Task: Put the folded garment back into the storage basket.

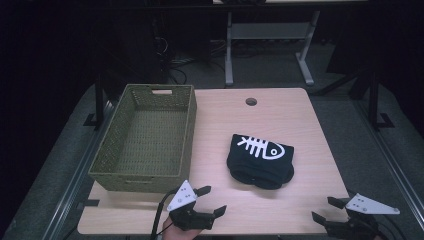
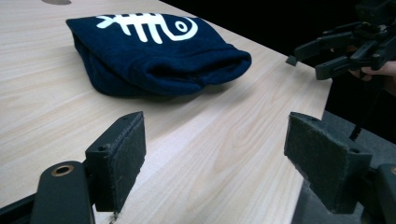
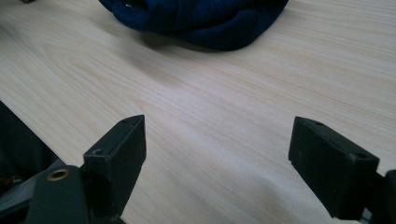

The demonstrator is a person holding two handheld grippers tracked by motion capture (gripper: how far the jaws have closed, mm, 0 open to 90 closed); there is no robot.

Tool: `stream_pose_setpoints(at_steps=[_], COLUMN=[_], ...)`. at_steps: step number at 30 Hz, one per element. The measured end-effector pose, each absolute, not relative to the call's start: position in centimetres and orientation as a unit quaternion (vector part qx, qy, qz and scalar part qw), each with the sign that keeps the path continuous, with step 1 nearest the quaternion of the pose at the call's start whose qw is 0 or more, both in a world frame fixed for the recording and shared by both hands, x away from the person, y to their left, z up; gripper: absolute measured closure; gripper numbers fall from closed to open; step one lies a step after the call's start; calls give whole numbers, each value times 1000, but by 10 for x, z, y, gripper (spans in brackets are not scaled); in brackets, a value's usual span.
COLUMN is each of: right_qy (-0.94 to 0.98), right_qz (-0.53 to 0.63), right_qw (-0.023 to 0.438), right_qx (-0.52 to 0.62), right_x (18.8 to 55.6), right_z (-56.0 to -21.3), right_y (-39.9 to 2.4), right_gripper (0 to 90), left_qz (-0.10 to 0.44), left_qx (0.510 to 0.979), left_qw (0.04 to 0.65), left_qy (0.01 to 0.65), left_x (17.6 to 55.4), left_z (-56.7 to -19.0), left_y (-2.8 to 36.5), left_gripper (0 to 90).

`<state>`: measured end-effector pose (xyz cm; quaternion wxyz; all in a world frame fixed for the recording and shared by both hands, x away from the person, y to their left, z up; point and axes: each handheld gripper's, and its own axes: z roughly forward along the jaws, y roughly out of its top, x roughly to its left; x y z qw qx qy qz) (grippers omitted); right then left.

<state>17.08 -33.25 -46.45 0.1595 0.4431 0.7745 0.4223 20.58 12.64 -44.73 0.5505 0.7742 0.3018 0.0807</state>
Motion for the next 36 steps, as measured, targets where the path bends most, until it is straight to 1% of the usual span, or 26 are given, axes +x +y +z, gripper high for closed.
stream_pose_setpoints(at_steps=[8,14,16,18,20,25,27,30,31,36], right_qy=[781,785,776,777,773,778,779,781,781,784], right_qz=[421,420,444,439,448,449,447,446,441,436], right_qw=[139,140,114,120,110,115,114,109,106,102], right_qx=[440,434,434,435,435,424,424,424,429,431], right_x=[182,190,198,205,211,226,231,238,248,265], right_z=[-466,-457,-452,-450,-448,-439,-436,-435,-432,-426], right_y=[-325,-319,-319,-317,-316,-309,-307,-304,-302,-296], right_gripper=[184,178,187,183,178,175,179,187,185,183], left_qz=[80,73,62,63,66,67,81,77,80,89], left_qx=[771,771,767,765,766,764,771,776,776,772], left_qw=[550,553,560,563,562,561,549,540,538,533], left_qy=[311,307,307,307,306,311,312,317,320,336], left_x=[212,221,228,233,238,252,257,265,269,286], left_z=[-449,-445,-441,-439,-437,-432,-432,-431,-430,-426], left_y=[120,110,107,104,101,92,88,83,80,71], left_gripper=[213,213,207,205,204,201,202,202,202,202])
